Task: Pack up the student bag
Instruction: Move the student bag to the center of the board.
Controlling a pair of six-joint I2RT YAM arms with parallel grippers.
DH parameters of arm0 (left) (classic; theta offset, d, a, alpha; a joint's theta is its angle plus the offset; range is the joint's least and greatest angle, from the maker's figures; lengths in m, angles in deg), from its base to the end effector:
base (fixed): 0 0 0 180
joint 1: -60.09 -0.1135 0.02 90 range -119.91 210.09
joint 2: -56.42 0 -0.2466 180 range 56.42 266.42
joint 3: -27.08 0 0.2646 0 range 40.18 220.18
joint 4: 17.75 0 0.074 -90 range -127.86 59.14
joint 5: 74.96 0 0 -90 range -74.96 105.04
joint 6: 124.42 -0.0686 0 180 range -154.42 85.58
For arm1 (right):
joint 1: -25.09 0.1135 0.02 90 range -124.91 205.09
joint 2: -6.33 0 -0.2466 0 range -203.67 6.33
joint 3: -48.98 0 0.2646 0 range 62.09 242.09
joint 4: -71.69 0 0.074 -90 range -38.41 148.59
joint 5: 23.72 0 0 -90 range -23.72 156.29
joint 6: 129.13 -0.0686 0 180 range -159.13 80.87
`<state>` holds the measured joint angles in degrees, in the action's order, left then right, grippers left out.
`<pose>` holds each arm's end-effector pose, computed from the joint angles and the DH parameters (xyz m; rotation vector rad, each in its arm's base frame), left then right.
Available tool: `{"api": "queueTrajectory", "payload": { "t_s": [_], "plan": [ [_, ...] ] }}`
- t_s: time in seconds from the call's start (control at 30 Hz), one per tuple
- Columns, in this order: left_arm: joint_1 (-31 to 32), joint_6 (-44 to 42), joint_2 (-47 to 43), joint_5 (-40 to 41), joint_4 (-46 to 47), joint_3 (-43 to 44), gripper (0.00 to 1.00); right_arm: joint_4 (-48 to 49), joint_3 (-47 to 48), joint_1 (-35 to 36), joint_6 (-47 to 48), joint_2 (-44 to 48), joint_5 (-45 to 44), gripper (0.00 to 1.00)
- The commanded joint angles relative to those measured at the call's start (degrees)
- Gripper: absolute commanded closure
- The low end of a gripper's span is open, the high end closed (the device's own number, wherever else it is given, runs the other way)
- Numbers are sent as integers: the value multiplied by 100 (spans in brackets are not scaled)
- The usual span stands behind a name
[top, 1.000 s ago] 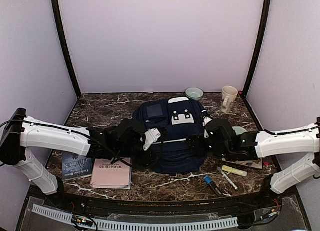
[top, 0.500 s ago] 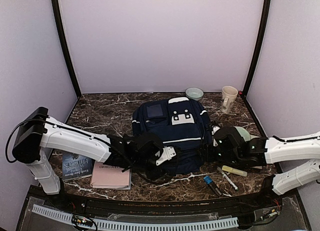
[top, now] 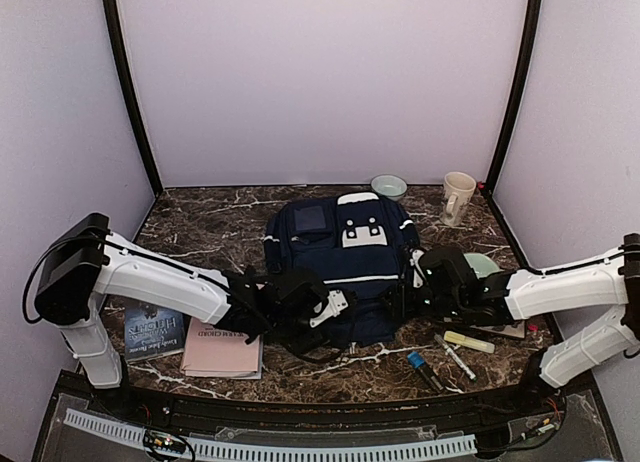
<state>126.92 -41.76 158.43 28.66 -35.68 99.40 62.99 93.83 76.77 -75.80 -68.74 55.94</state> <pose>0.1707 -0.3577 0.1197 1.3468 1.9645 -0.2109 0.1927 0.2240 0.1297 -0.2028 2.3047 0.6197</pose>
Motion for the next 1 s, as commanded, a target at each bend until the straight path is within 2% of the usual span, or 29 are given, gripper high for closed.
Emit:
{"api": "queueTrajectory", "payload": {
  "t_s": [0.0,0.67,0.97],
  "plan": [
    [-331,-106,58,549,-47,36,36,632,285,-87,157,-340,361,42],
    [-1005,-525,94,565,485,-3,36,1457,1162,-697,382,-1580,688,47],
    [-1005,-118,-902,489,348,-232,23,1219,1250,-689,505,-1312,1013,46]
  ]
}}
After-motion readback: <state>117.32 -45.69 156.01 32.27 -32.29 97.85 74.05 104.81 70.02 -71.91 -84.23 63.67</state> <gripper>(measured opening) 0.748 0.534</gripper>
